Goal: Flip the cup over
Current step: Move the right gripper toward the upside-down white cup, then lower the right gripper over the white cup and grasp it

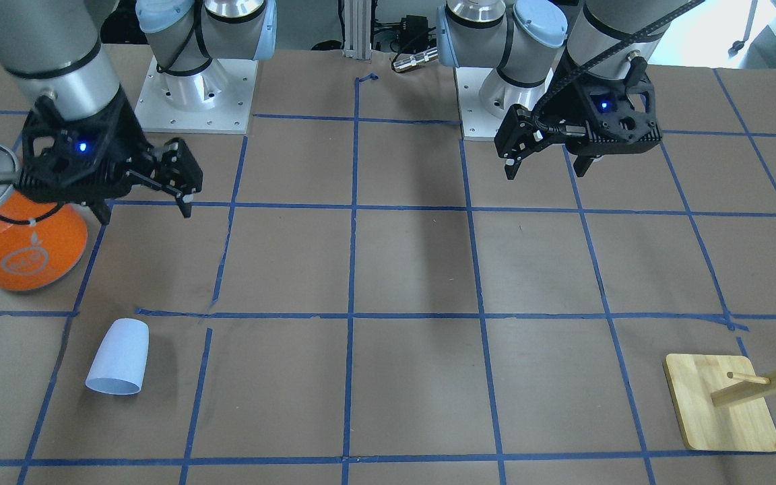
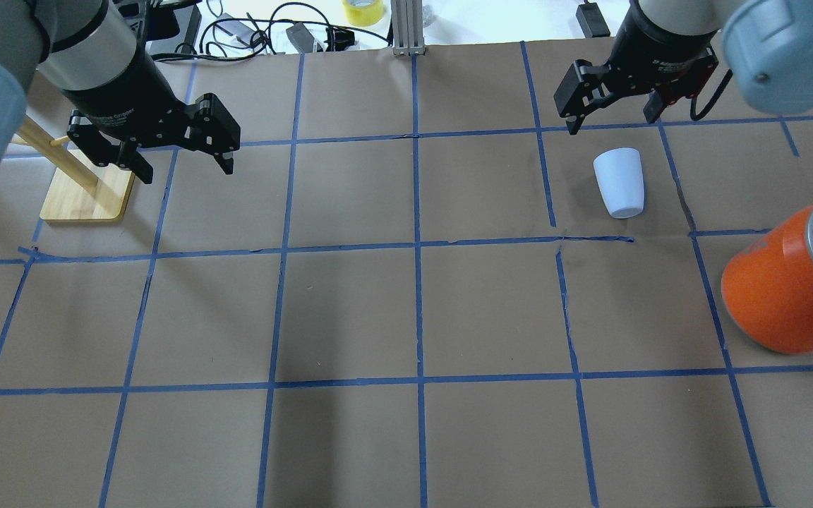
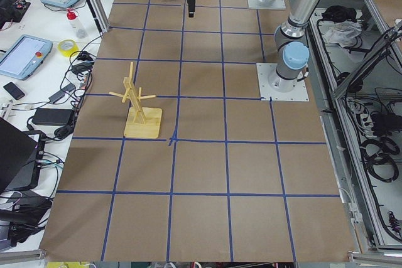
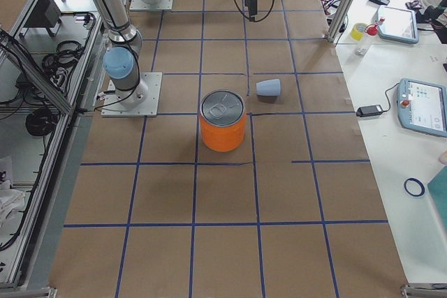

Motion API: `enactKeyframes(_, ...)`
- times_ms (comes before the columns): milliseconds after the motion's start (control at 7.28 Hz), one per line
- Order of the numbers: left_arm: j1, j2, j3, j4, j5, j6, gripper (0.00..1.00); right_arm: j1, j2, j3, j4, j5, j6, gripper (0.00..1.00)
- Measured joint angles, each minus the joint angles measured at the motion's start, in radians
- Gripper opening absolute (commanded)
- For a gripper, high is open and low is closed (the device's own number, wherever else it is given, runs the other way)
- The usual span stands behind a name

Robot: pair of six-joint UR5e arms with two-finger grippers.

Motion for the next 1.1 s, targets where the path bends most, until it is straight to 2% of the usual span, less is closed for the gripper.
enactKeyframes(275,0.0,0.0,-0.01,0.002,-0.001,0.0,1.0,-0.084,0.158,0.001,-0.155,-0.009,0.008,0.98)
enactKeyframes(550,0.0,0.0,-0.013,0.003,-0.001,0.0,1.0,-0.117,0.282,0.003,-0.281,-0.03,0.037,0.99)
enactKeyframes(1099,0.0,0.001,-0.018,0.004,-0.001,-0.002,1.0,-0.125,0.385,0.036,-0.351,-0.103,0.104,0.98)
